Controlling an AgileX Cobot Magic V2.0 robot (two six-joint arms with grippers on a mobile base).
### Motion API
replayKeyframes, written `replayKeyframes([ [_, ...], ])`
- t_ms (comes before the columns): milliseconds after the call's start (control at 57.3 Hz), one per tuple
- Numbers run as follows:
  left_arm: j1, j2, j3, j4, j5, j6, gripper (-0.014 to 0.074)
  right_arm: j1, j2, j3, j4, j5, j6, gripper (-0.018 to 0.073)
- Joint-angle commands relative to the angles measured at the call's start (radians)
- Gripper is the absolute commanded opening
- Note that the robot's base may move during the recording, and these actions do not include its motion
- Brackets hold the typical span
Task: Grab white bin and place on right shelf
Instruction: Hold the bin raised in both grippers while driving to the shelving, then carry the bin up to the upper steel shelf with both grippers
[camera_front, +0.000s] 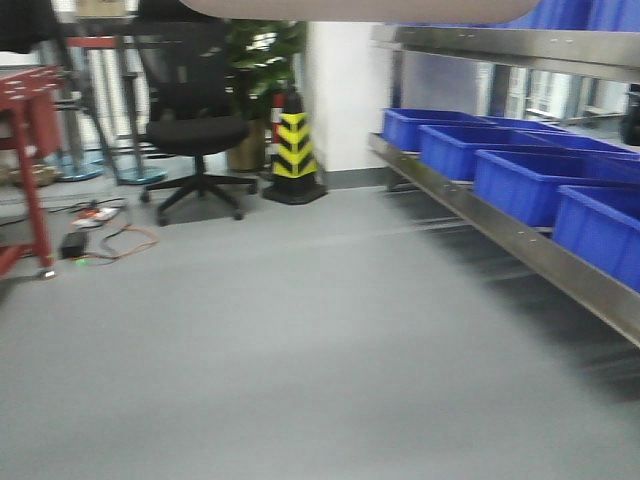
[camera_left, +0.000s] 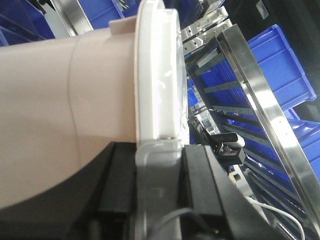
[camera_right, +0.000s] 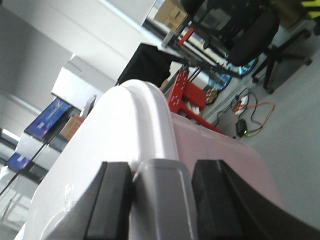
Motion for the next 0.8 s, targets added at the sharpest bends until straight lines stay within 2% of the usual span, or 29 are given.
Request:
replayKeyframes([
  [0,-0.040,-0.054,-0.037,-0.104,0.251,0.028,-0.0116,0.027,-0.045,-0.039,0.096,0.147,-0.008,0.0060],
  [785,-0.040,-0.054,-0.037,-0.104,0.251,0.028,-0.0116,0.027,-0.045,-0.039,0.096,0.144,-0.008,0.0060],
])
